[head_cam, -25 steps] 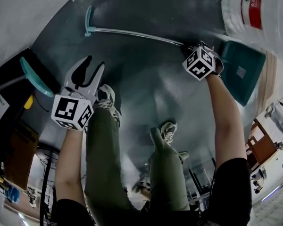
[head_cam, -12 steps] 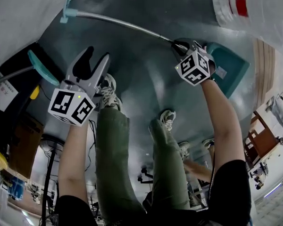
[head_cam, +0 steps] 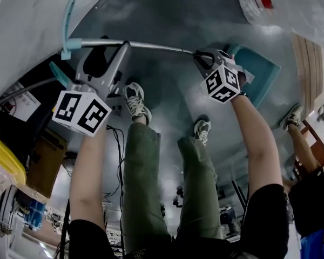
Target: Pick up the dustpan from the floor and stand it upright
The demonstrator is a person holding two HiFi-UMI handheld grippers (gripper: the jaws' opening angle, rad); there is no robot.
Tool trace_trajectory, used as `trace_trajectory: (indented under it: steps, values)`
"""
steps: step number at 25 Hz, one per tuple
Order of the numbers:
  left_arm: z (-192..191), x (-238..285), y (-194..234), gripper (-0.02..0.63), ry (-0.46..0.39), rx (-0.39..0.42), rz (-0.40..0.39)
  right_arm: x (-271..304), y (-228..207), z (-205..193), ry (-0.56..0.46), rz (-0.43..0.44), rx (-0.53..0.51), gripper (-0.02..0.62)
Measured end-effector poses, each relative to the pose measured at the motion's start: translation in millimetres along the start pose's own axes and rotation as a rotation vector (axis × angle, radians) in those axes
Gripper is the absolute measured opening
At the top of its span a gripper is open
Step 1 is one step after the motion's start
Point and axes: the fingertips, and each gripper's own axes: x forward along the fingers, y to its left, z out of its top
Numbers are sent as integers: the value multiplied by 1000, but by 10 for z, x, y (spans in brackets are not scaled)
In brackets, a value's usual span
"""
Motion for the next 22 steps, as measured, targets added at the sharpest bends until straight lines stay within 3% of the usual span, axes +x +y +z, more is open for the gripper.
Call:
trace_trajectory:
  steps: [9, 11, 13, 17, 22]
  values:
    - [311, -5, -527, 251, -2, 122, -74, -278, 116, 88, -30, -21, 46, 72]
    - [400, 4, -746, 187, -8, 173, -111, -362, 113, 97, -36, -31, 64, 74]
    - [478, -4, -942, 164, -13, 210, -144, -433, 130, 112, -41, -33, 85, 75]
    - [556, -66, -1153, 146, -10, 214, -188, -553, 184, 178, -46, -31, 133, 74]
    - [584, -149, -1293, 138, -9, 210, -188, -931, 177, 333, -102, -63, 219, 84]
